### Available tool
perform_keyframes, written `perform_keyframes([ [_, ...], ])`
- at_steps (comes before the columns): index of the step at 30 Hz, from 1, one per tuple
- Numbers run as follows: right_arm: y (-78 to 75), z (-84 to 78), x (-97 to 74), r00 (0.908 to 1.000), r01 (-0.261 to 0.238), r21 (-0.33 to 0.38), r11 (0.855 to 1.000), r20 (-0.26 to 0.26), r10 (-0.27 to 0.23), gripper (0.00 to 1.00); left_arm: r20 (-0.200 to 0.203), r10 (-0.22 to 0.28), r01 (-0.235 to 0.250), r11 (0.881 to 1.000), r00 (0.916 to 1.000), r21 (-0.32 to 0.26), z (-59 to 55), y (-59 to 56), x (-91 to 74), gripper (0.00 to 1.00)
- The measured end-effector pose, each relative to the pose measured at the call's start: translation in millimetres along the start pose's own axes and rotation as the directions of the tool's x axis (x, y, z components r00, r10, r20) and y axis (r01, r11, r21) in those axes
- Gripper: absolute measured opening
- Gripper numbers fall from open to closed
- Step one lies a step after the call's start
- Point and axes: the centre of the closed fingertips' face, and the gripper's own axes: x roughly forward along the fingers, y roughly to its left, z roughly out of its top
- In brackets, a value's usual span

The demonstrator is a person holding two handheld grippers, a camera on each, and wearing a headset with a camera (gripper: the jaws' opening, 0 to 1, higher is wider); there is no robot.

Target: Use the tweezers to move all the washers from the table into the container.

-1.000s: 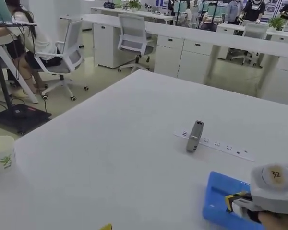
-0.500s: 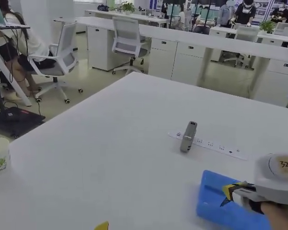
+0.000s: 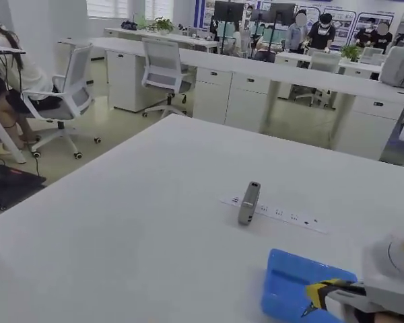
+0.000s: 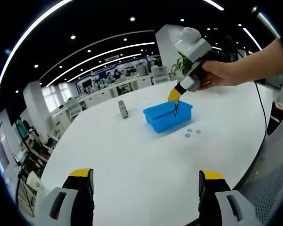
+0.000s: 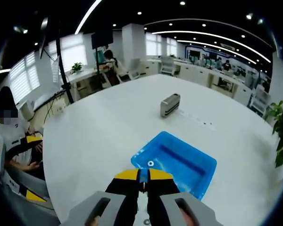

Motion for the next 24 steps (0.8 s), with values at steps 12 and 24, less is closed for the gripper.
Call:
perform_keyframes([
  [12,12.3,-47.9,9.7,0.9943,-0.019,0.005,1.0,-0.105,0.02,0.02,0.008,0.002,-0.002,1.0,1.0,-0.006,1.0,1.6,-0.4,0.94],
  [24,9.1,-58.9,13.7,0.9905,-0.013,0.008,1.0,-0.137,0.014,0.02,0.003,0.01,-0.01,1.0,0.9999,-0.006,0.3,2.8,0.0,0.94],
])
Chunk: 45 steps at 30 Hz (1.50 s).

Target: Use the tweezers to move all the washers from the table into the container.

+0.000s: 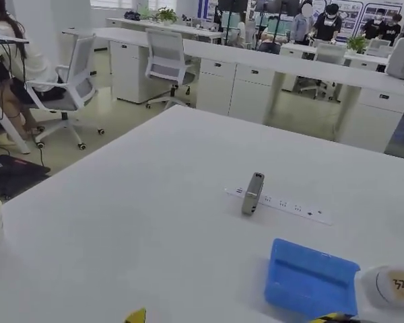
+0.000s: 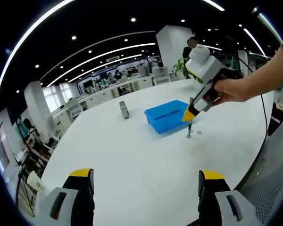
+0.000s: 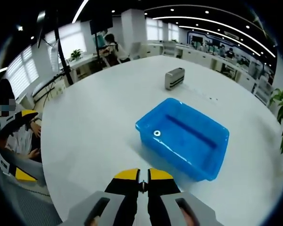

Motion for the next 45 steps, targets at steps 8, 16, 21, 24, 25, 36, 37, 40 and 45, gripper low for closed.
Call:
perform_keyframes([
  [8,-1.7,0.7,0.8,0.9998,0.014,-0.025,1.0,0.01,-0.014,0.02,-0.006,0.003,-0.003,1.0,1.0,0.011,-0.7,-0.5,0.6,0.93],
  [16,-5.0,0.3,0.1,0.9996,0.028,-0.032,0.999,0.01,-0.028,0.03,-0.008,0.011,-0.011,1.0,0.9999,0.013,-1.0,0.5,0.4,0.93],
  [21,-5.4,0.7,0.3,0.9997,0.024,-0.027,0.999,0.008,-0.024,0.03,-0.006,0.015,-0.014,1.0,0.9999,0.013,-0.8,1.1,0.4,0.93],
  [24,-5.0,1.9,0.1,0.9996,0.027,-0.04,0.999,0.01,-0.027,0.02,-0.007,0.016,-0.016,1.0,0.9998,0.013,-0.9,1.3,0.2,0.93],
  [25,-4.6,2.2,0.1,0.9996,0.025,-0.039,0.999,0.01,-0.025,0.03,-0.007,0.018,-0.018,1.0,0.9998,0.014,-0.9,1.6,0.2,0.93],
  [36,-2.9,2.5,-0.1,0.9997,0.023,-0.062,0.998,-0.004,-0.023,0.02,-0.009,0.02,-0.02,1.0,0.9997,0.013,-1.3,2.6,0.0,0.93],
  [37,-2.5,1.6,-0.7,0.9997,0.02,-0.059,0.998,-0.008,-0.021,0.02,-0.01,0.021,-0.021,1.0,0.9997,0.014,-1.3,2.6,0.0,0.93],
  [40,-2.6,1.4,-2.8,0.9998,0.021,-0.063,0.998,-0.006,-0.021,0.02,-0.011,0.02,-0.02,1.0,0.9997,0.016,-1.5,2.3,0.1,0.93],
  [45,-3.6,-0.8,-0.7,0.9999,0.016,-0.055,0.998,-0.003,-0.016,0.03,-0.015,0.025,-0.024,1.0,0.9996,0.017,-2.2,3.2,-0.1,0.93],
])
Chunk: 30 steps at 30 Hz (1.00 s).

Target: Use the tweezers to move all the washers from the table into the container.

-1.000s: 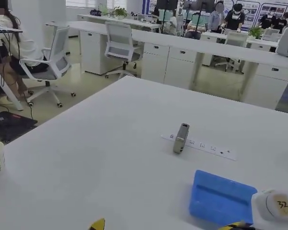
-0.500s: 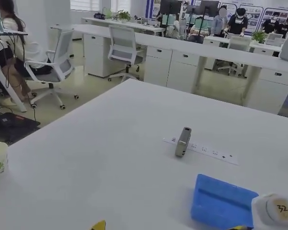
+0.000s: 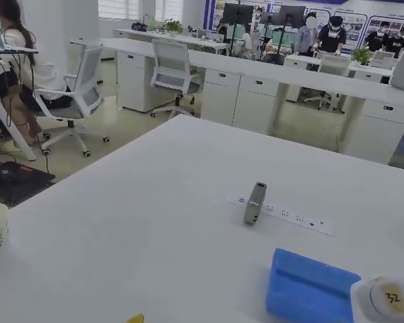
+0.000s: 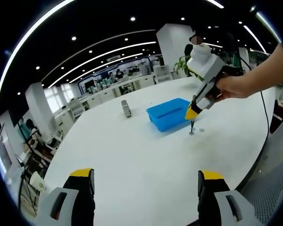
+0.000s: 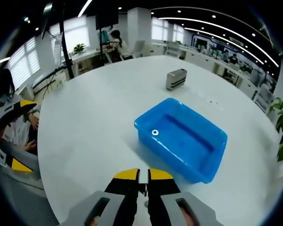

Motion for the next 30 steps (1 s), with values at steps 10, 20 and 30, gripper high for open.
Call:
perform_keyframes([
  [10,-1.6,2.1,3.8,1.0,0.008,0.014,1.0,0.005,-0.008,0.01,0.008,0.008,-0.008,1.0,0.9999,-0.004,1.2,1.8,-0.6,0.93],
  [20,-2.5,4.1,2.0,1.0,0.009,0.052,0.999,-0.002,-0.009,0.01,0.015,-0.009,0.009,1.0,0.9998,0.002,2.3,-1.6,-0.8,0.92],
  [30,-9.5,24.6,-21.4,0.9975,-0.004,0.114,0.993,0.07,-0.004,0.01,0.022,-0.019,0.019,1.0,0.9996,0.004,3.4,-3.3,-1.0,0.92],
])
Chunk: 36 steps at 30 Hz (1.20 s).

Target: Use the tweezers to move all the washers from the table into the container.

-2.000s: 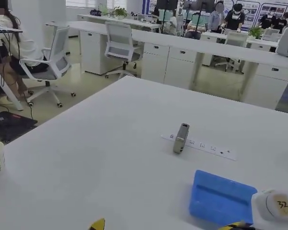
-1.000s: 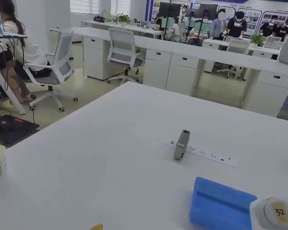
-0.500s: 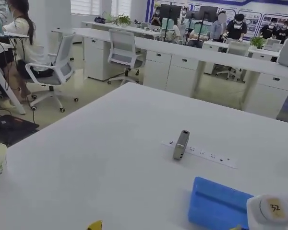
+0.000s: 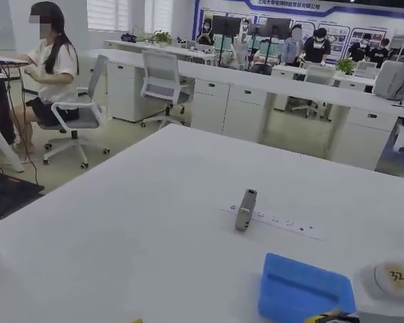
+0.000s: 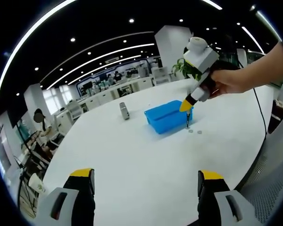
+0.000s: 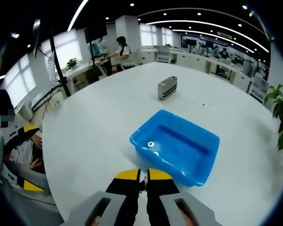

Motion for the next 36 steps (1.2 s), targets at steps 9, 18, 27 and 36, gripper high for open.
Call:
perform_keyframes([
  [9,-3.1,21.1,-13.3,0.9987,0.012,-0.006,1.0,0.05,-0.012,0.01,0.0,0.004,-0.004,1.0,1.0,0.002,-0.2,1.0,0.2,0.92],
  [18,-11.1,45.5,-15.8,0.9976,0.028,-0.069,0.997,0.066,-0.023,0.01,-0.003,0.008,-0.008,1.0,1.0,-0.001,-0.6,1.6,0.7,0.92],
  [27,-19.8,65.4,-13.4,0.995,0.037,-0.075,0.996,0.095,-0.029,0.01,-0.008,0.003,-0.003,1.0,1.0,0.002,-1.3,0.1,0.9,0.92],
  [36,-27.0,67.8,3.8,0.9956,0.04,-0.082,0.996,0.088,-0.033,0.01,-0.023,0.005,-0.005,1.0,0.9997,-0.006,-3.7,0.6,1.5,0.92],
])
